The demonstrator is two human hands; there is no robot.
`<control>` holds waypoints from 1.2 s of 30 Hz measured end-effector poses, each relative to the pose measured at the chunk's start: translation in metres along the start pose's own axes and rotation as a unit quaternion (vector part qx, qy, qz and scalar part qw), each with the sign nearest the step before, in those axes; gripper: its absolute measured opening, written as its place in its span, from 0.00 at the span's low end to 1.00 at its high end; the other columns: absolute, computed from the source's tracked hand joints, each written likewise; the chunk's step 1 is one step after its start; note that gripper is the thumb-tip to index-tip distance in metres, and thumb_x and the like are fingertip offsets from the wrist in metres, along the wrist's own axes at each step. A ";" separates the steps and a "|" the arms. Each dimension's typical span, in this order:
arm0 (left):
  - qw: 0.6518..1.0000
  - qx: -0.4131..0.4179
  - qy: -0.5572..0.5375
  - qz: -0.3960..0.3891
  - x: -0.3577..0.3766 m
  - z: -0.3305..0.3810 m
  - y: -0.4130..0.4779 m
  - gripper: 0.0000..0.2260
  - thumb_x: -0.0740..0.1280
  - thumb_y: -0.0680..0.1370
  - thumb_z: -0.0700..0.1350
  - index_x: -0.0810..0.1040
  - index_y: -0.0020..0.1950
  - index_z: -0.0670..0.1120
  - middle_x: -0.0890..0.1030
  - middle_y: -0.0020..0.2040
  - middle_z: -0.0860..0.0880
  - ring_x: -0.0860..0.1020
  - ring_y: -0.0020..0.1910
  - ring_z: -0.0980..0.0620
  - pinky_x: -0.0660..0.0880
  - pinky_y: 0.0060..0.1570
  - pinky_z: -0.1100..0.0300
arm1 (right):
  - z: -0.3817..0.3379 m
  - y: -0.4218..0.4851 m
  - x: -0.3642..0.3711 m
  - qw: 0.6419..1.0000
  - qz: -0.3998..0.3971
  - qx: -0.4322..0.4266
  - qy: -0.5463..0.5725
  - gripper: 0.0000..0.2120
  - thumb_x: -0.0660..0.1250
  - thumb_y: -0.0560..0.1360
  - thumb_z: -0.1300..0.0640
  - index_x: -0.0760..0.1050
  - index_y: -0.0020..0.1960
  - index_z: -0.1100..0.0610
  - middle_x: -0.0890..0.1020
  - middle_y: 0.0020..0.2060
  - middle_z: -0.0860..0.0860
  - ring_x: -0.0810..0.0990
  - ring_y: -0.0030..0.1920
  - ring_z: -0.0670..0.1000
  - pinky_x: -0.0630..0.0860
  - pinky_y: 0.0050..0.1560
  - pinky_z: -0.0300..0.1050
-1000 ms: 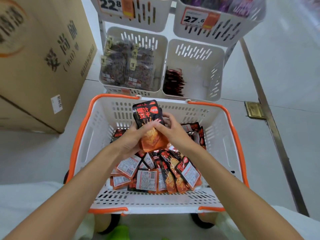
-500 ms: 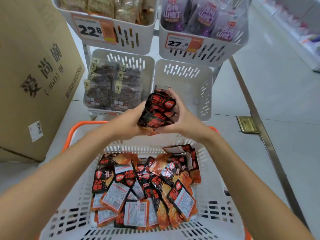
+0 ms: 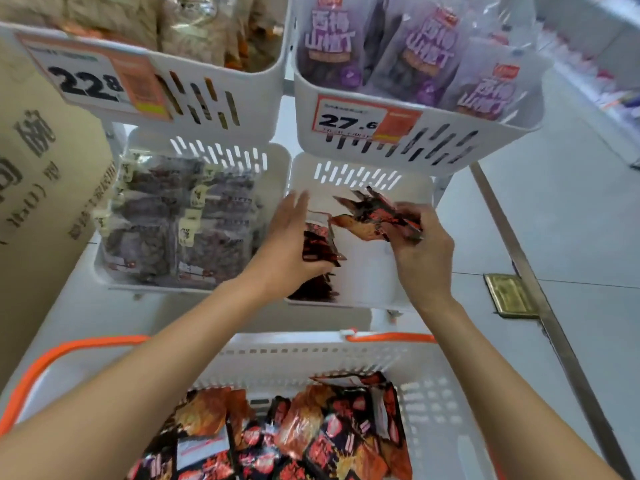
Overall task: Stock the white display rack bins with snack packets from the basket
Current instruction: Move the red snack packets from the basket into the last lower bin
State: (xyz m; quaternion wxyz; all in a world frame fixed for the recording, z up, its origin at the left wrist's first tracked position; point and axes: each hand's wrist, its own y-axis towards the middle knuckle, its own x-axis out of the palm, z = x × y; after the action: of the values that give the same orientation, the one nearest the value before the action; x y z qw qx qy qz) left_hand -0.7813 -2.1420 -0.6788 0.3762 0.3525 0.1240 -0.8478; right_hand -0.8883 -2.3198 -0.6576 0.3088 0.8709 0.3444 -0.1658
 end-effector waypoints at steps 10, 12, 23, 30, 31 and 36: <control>0.977 -0.138 -0.111 -0.115 0.024 -0.061 -0.006 0.59 0.76 0.73 0.48 0.23 0.75 0.54 0.40 0.81 0.54 0.54 0.76 0.60 0.57 0.65 0.70 | 0.066 0.049 0.105 0.946 -0.318 -0.038 -0.049 0.35 0.76 0.68 0.43 0.67 0.70 0.50 0.72 0.67 0.50 0.72 0.65 0.50 0.70 0.67 0.48; 0.974 -0.140 -0.133 -0.118 0.025 -0.065 -0.007 0.59 0.76 0.73 0.47 0.24 0.75 0.54 0.41 0.79 0.59 0.53 0.75 0.62 0.56 0.61 0.79 | 0.068 0.057 0.108 0.939 -0.342 -0.011 -0.025 0.41 0.73 0.66 0.35 0.62 0.74 0.45 0.65 0.72 0.49 0.64 0.71 0.49 0.62 0.70 0.45; 0.975 -0.121 -0.140 -0.123 0.030 -0.066 -0.009 0.60 0.76 0.74 0.47 0.21 0.72 0.57 0.33 0.79 0.57 0.45 0.78 0.60 0.55 0.74 0.62 | 0.063 0.063 0.122 0.944 -0.322 0.019 -0.074 0.37 0.75 0.69 0.40 0.64 0.74 0.45 0.62 0.72 0.51 0.60 0.73 0.53 0.61 0.73 0.49; 0.975 -0.122 -0.139 -0.127 0.026 -0.064 -0.009 0.58 0.75 0.74 0.48 0.23 0.74 0.56 0.31 0.79 0.57 0.40 0.79 0.59 0.49 0.77 0.58 | 0.075 0.069 0.116 0.952 -0.297 0.075 -0.013 0.38 0.75 0.66 0.35 0.65 0.71 0.43 0.68 0.67 0.46 0.68 0.68 0.47 0.67 0.68 0.47; 0.975 -0.122 -0.134 -0.126 0.026 -0.063 -0.009 0.58 0.75 0.74 0.48 0.23 0.74 0.55 0.31 0.79 0.57 0.40 0.79 0.58 0.49 0.75 0.60 | 0.075 0.067 0.110 0.943 -0.319 0.090 0.007 0.38 0.76 0.68 0.40 0.63 0.73 0.44 0.70 0.64 0.44 0.71 0.64 0.44 0.68 0.65 0.43; 0.976 -0.137 -0.128 -0.115 0.027 -0.061 -0.008 0.59 0.76 0.73 0.46 0.22 0.74 0.56 0.35 0.80 0.56 0.47 0.79 0.58 0.54 0.72 0.63 | 0.057 0.053 0.107 0.912 -0.375 0.148 0.074 0.34 0.76 0.72 0.51 0.59 0.69 0.43 0.74 0.58 0.38 0.76 0.52 0.29 0.76 0.53 0.29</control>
State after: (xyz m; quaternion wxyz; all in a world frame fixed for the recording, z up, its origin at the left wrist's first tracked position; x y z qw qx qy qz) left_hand -0.7695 -2.1222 -0.7421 0.3341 0.1698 0.2298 -0.8982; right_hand -0.7792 -2.3342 -0.7319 0.0657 0.7233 0.6388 -0.2537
